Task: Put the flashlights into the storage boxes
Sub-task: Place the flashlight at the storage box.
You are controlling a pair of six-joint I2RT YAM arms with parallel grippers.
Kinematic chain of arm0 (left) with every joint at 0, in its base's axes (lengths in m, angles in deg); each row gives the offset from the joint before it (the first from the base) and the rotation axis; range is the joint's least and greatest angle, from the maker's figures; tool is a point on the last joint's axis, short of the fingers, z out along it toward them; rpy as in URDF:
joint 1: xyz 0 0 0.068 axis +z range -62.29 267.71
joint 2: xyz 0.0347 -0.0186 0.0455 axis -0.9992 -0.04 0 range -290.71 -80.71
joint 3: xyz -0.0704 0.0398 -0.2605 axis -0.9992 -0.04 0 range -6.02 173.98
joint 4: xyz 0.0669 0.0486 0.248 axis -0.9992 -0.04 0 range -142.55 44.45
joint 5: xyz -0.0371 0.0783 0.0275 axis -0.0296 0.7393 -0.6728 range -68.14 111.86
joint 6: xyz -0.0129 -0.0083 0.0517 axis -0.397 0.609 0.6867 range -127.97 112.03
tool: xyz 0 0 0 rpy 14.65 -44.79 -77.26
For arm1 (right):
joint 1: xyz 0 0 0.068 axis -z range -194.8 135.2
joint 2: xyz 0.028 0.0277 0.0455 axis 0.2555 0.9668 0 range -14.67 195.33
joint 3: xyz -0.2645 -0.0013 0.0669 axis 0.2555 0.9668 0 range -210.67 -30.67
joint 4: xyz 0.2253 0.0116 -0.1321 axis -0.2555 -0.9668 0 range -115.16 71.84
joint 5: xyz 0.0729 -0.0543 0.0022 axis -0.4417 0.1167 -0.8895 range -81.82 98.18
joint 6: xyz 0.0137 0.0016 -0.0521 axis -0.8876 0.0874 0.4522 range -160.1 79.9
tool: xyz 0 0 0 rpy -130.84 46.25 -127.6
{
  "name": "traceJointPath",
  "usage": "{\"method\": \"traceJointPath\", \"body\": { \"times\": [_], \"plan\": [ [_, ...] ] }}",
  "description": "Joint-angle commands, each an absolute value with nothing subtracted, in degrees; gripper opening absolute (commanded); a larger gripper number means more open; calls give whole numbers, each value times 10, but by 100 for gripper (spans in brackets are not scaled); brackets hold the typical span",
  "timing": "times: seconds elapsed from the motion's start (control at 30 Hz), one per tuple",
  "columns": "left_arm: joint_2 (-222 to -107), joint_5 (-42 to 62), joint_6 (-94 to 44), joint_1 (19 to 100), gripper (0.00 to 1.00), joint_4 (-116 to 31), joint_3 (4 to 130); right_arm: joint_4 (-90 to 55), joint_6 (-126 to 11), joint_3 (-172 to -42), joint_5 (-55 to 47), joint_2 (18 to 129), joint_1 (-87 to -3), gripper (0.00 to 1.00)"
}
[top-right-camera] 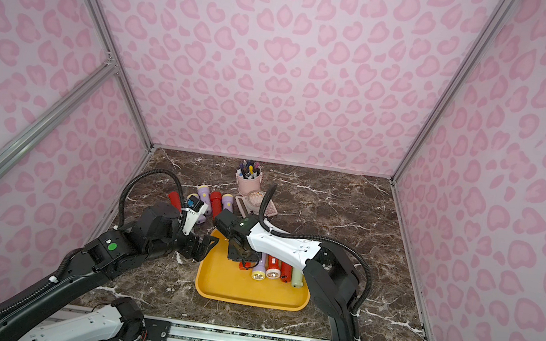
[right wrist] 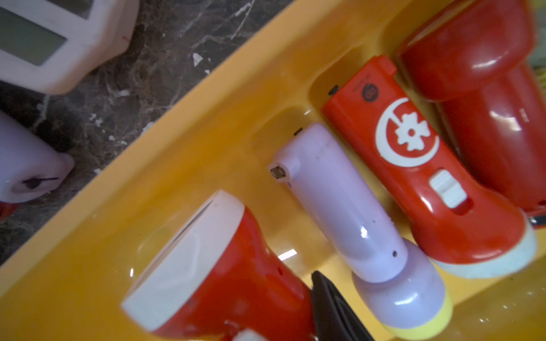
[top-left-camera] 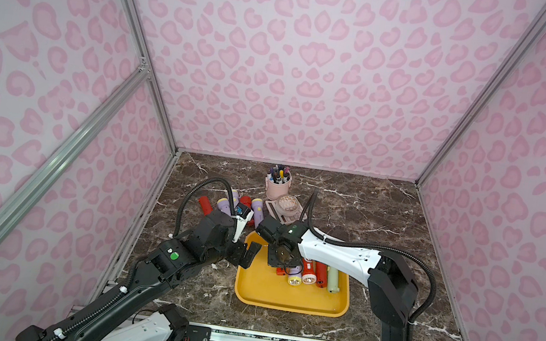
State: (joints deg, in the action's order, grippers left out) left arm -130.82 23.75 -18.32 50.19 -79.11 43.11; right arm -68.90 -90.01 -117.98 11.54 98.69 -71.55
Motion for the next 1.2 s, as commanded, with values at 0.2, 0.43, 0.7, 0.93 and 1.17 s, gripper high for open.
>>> {"method": "traceJointPath", "body": {
  "times": [0.2,0.43,0.7,0.93,1.17],
  "plan": [
    [-1306,247,-185,503,98,-800,425,-666,-897,-1163,114,1007,-711,31],
    [-1305,249,-189,502,97,-804,424,-662,-891,-1163,111,1014,-708,35],
    [-1291,247,-193,502,97,-811,413,-662,-885,-1163,114,998,-708,50],
    [-1281,245,-195,503,97,-820,409,-683,-879,-1187,121,960,-709,54],
    [-1279,214,-184,503,98,-830,415,-745,-851,-1241,133,917,-691,54]
  ]
}}
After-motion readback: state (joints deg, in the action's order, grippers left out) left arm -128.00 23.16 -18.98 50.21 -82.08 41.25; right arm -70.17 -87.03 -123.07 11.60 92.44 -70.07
